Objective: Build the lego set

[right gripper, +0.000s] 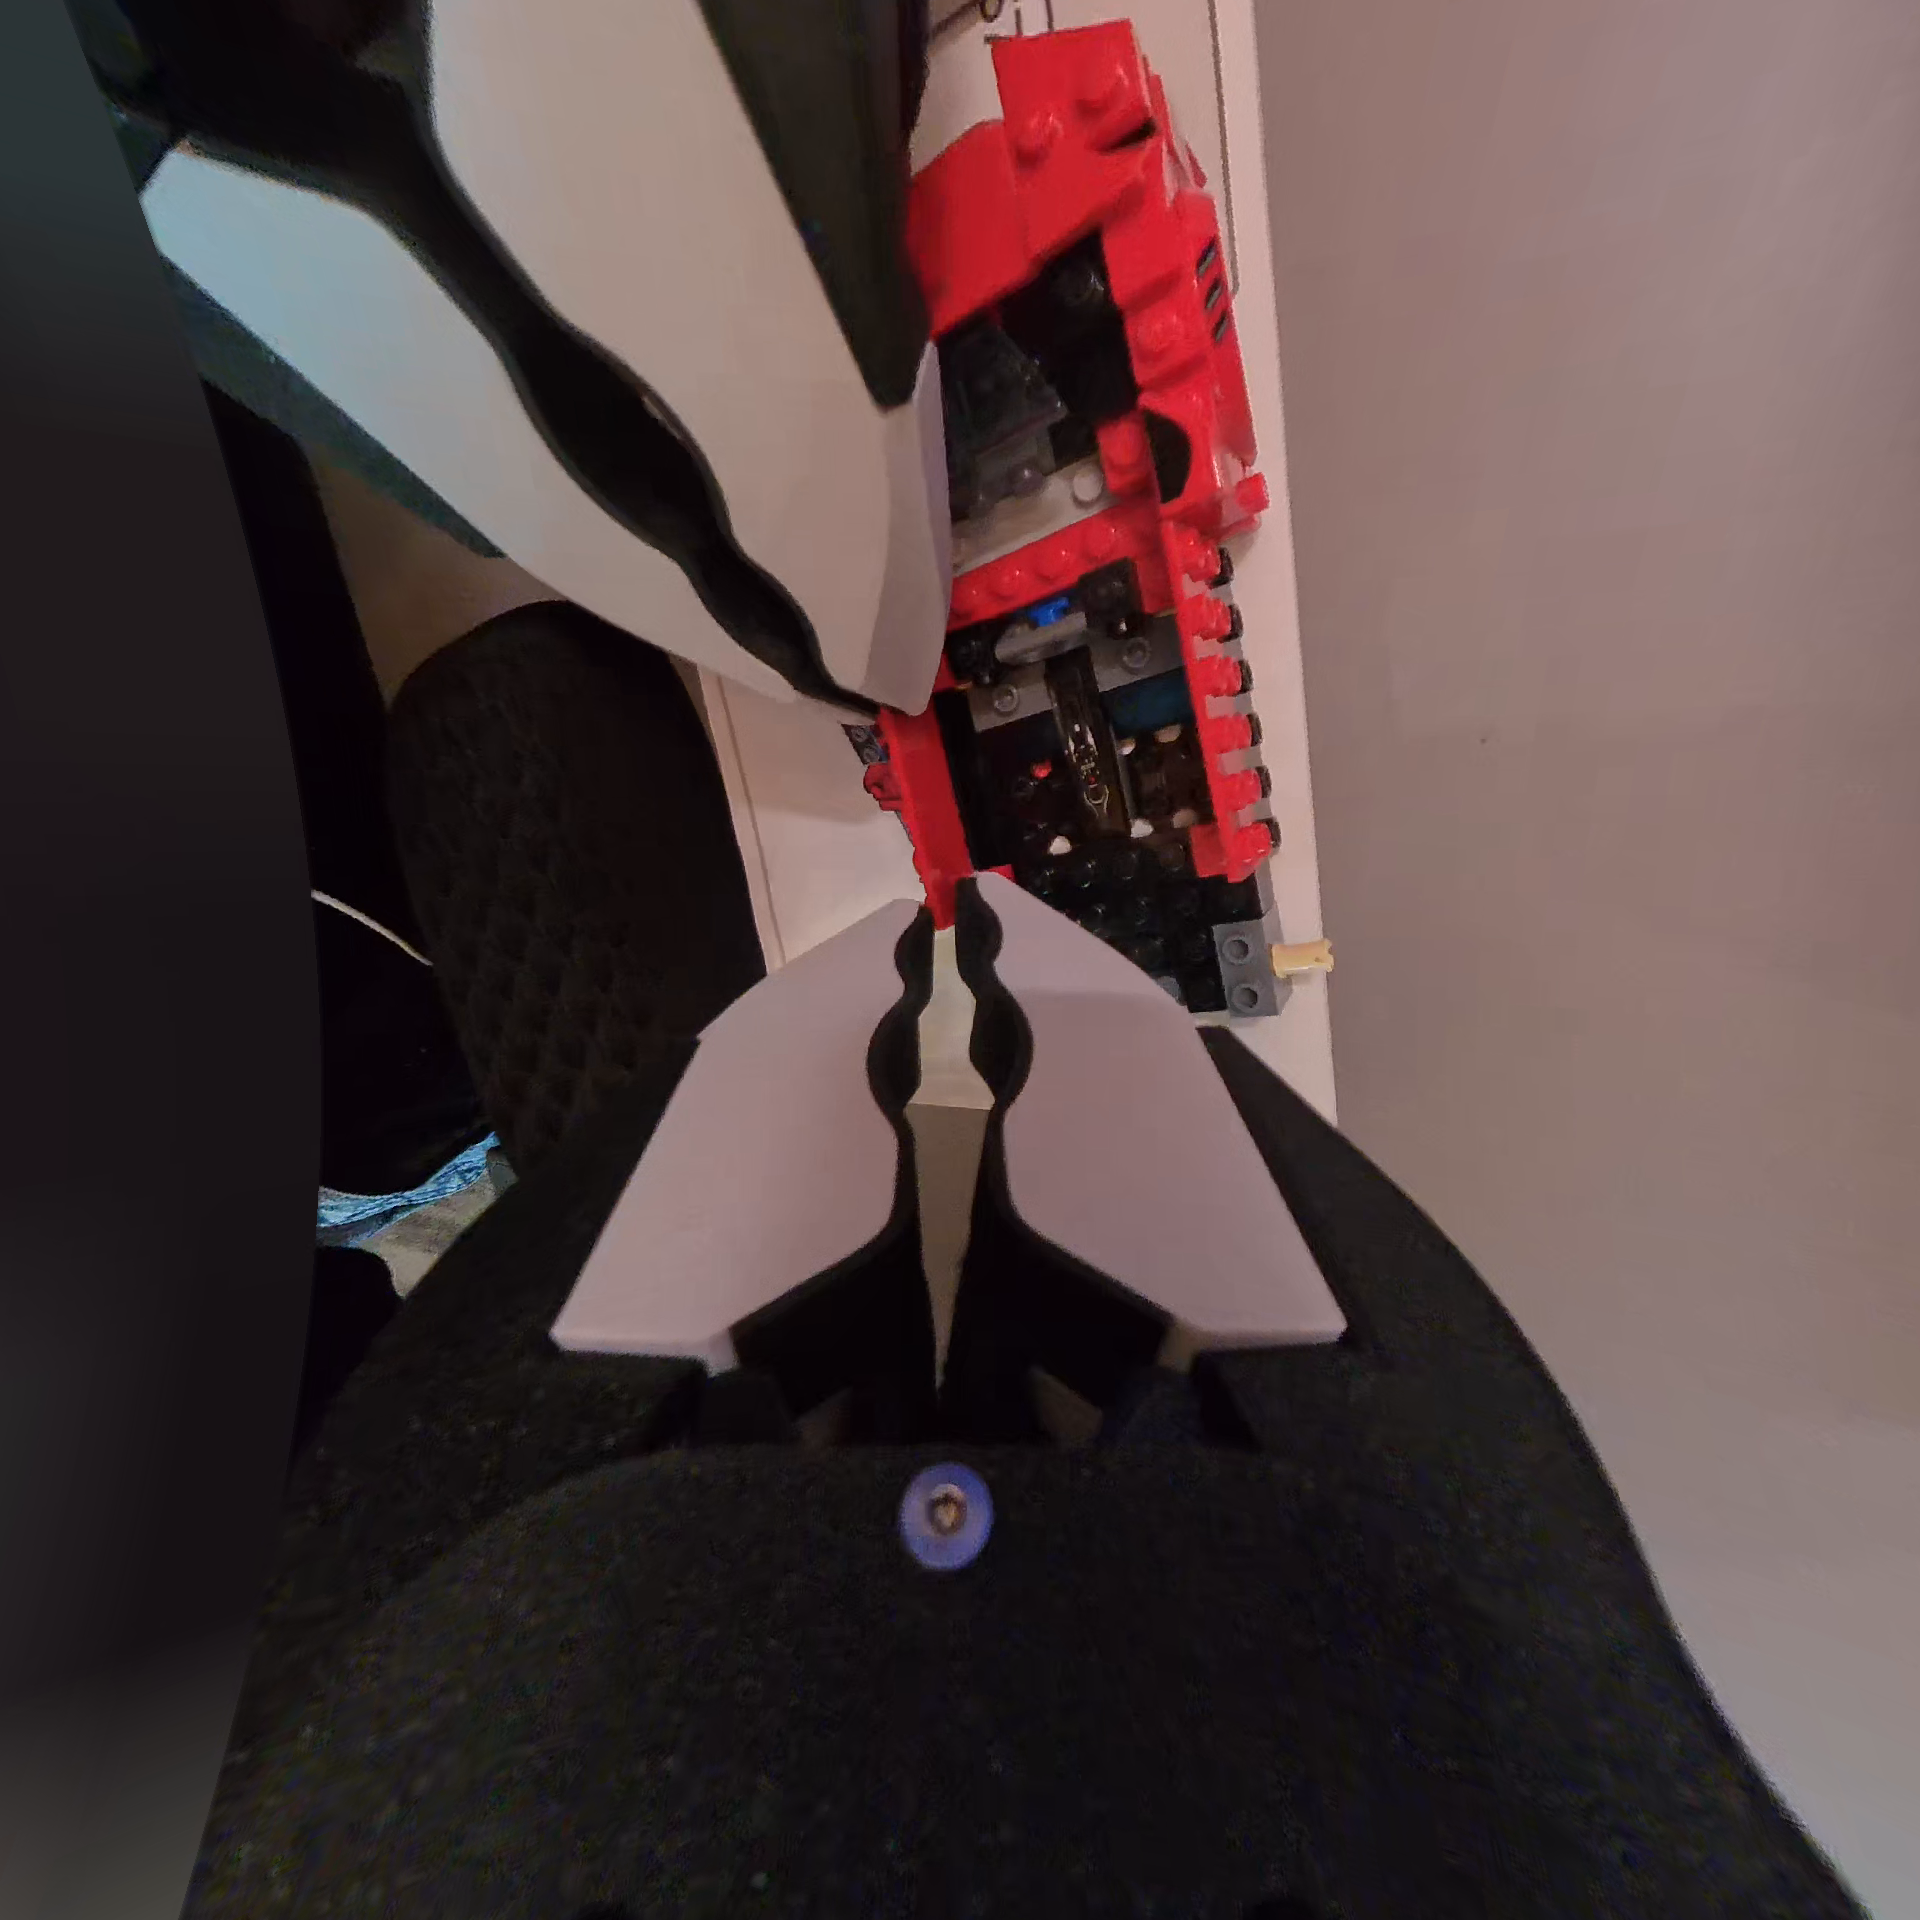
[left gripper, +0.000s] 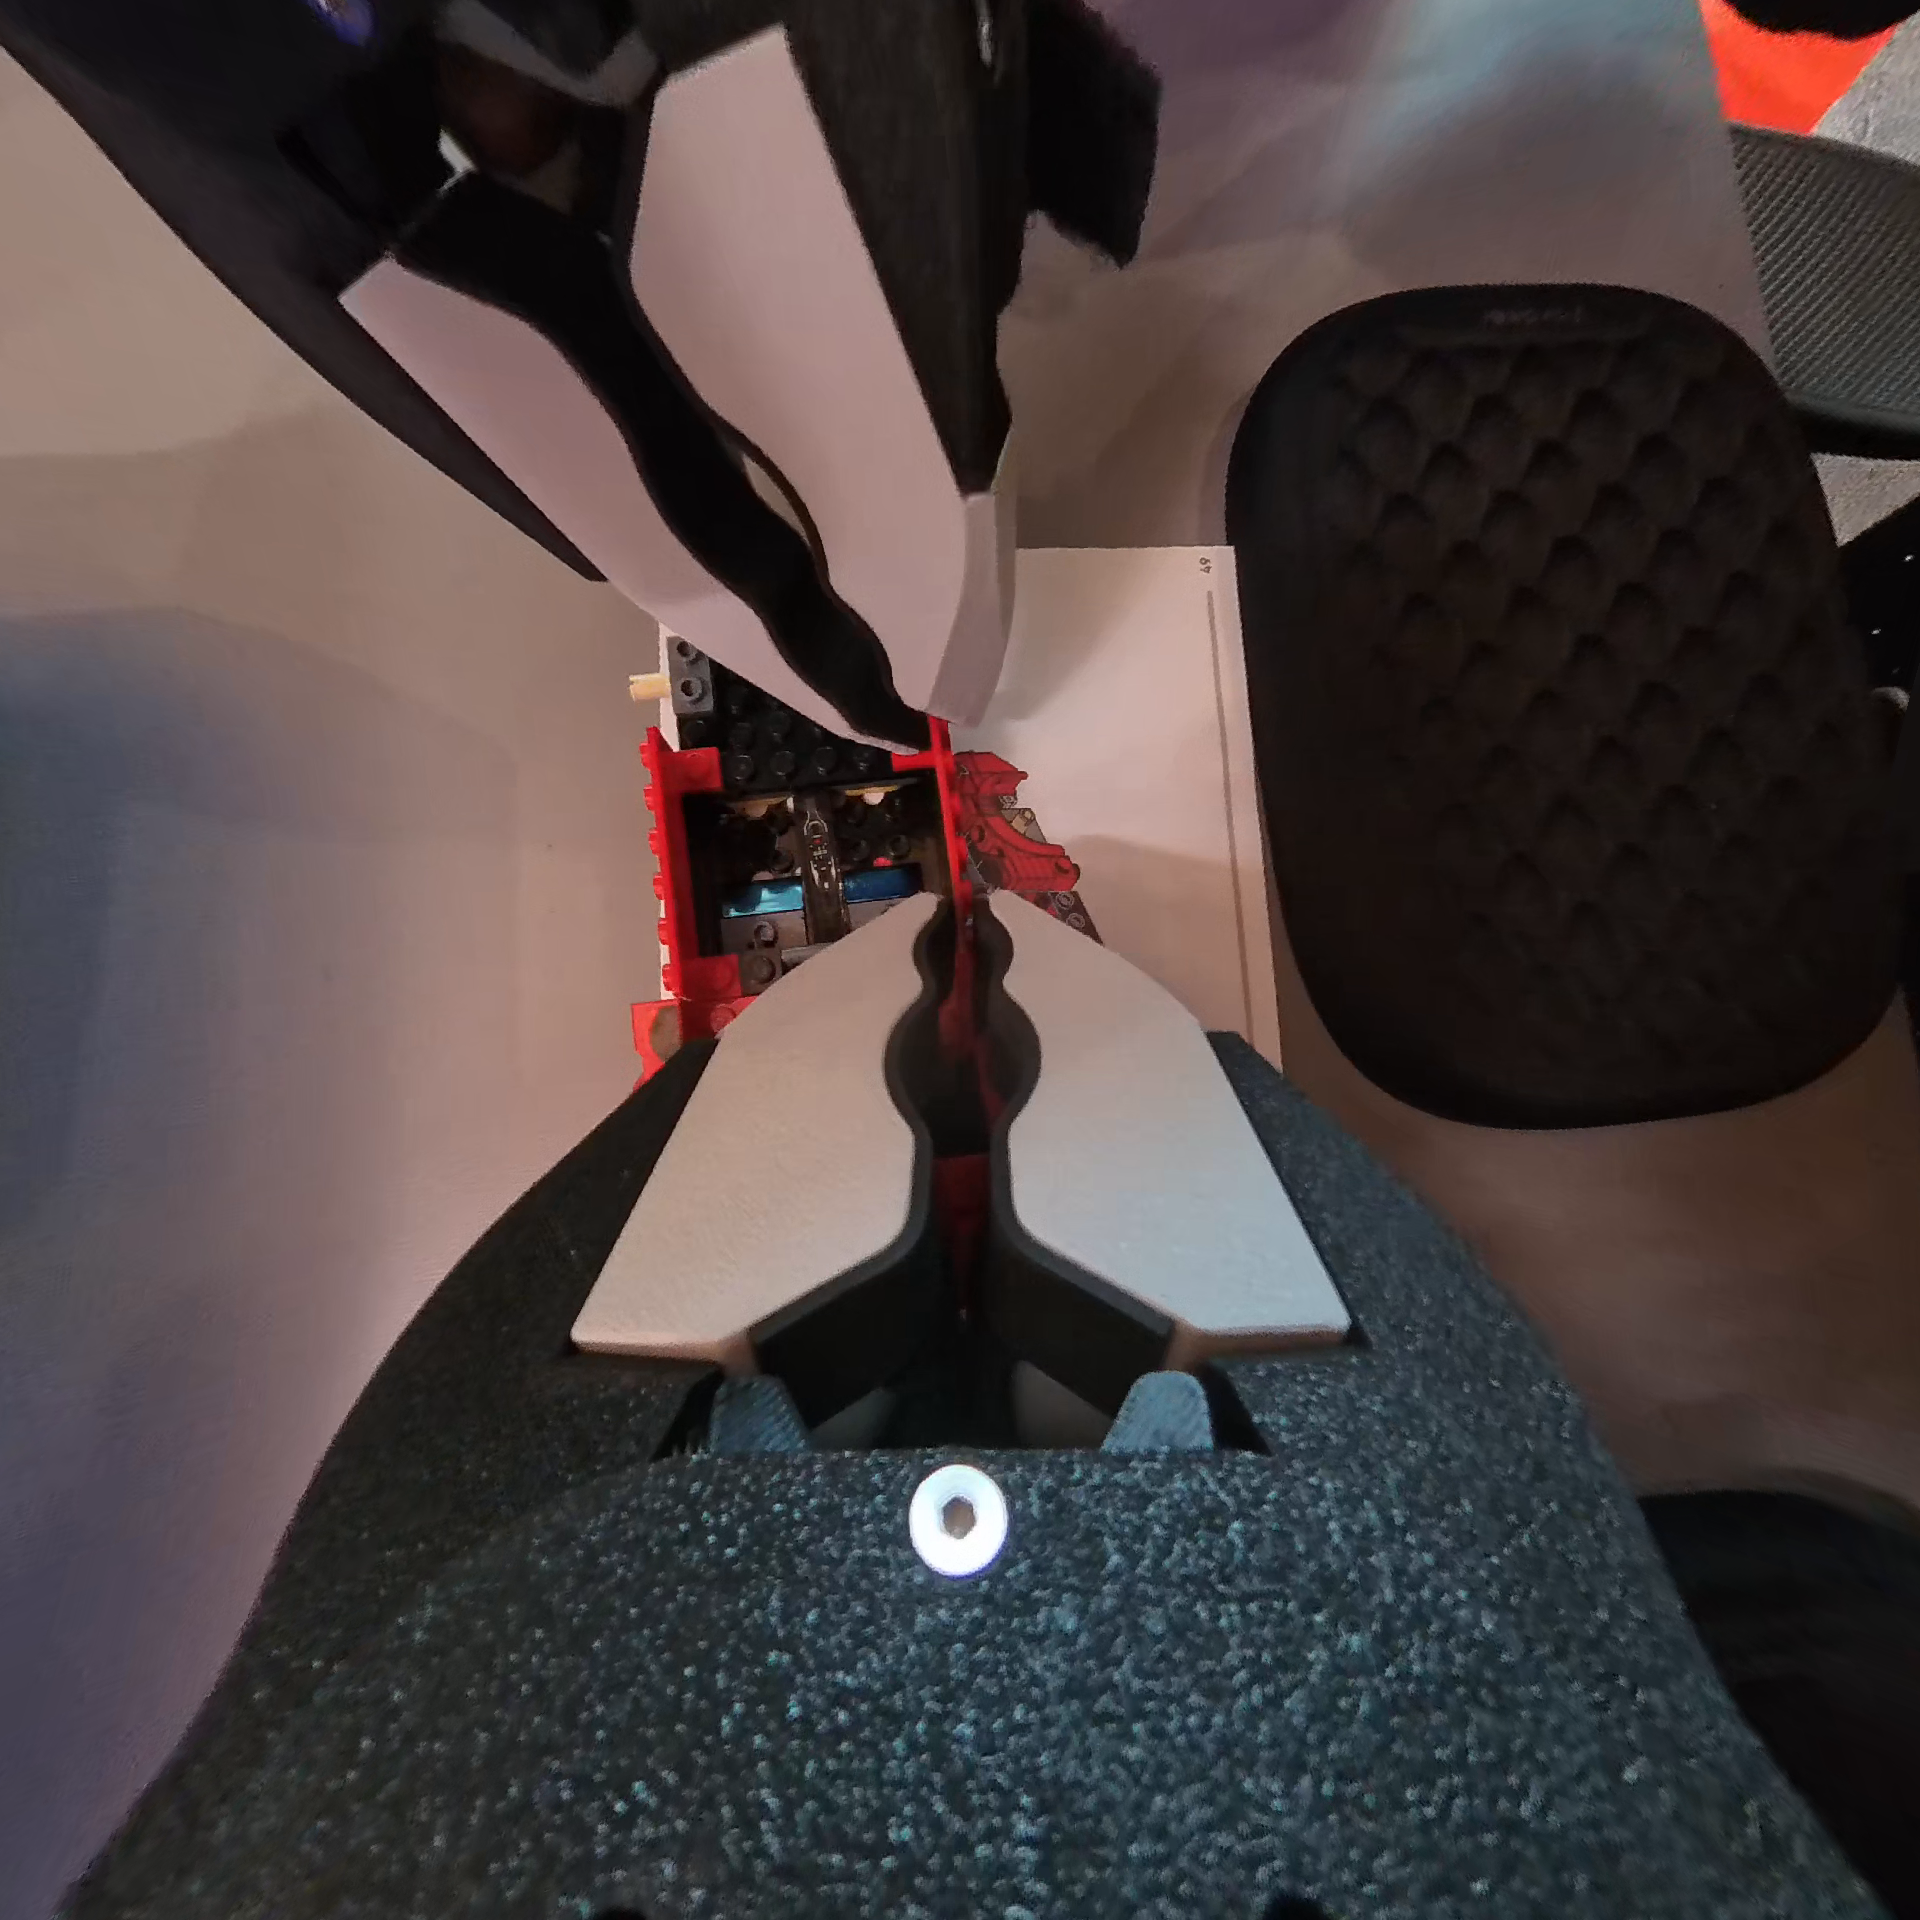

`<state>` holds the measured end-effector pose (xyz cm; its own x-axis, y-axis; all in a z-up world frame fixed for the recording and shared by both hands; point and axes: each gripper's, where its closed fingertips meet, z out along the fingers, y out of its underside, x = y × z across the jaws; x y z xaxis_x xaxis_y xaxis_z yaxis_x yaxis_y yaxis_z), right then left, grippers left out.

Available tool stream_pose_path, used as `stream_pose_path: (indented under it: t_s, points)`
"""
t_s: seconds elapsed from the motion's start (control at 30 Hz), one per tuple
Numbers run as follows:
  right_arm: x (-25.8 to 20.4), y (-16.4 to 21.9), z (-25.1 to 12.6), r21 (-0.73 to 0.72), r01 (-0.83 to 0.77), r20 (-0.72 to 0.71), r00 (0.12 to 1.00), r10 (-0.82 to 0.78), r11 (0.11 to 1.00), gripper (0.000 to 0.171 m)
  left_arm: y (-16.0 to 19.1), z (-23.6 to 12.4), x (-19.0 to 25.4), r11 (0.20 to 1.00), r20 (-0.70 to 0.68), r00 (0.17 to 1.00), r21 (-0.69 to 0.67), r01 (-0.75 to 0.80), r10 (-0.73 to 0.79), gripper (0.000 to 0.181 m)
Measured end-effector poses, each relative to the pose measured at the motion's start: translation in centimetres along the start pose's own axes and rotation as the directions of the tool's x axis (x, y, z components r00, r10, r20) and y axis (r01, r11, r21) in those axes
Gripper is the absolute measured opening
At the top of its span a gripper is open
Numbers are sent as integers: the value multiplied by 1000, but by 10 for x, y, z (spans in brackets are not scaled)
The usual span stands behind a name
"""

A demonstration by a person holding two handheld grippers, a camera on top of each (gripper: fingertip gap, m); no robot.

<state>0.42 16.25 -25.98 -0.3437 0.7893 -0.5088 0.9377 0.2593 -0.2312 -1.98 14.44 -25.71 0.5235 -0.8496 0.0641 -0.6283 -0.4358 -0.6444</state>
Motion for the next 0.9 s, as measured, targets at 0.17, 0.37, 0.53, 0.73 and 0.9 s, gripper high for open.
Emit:
stream_pose_path:
  t_s: [0.17,0.37,0.53,0.73,0.9]
  points:
    - [0,0,0,-26,-28,17,999,29,999,5,0,0,0,1000,-15,1000,-5,9,-9,3]
    - [-1,0,0,-39,-42,17,999,43,998,5,1,1,0,1000,-18,1000,-13,9,-9,3]
    - [-5,-1,-1,-31,93,-30,995,-94,995,14,0,0,0,1000,-18,1000,0,19,-19,3]
    - [-5,-4,-8,65,254,-199,951,-237,965,26,2,-1,0,1000,-7,1000,-15,12,-13,3]
    - [-3,-4,-3,77,339,-323,898,-298,938,19,2,-1,0,1000,-7,1000,-21,18,-18,3]
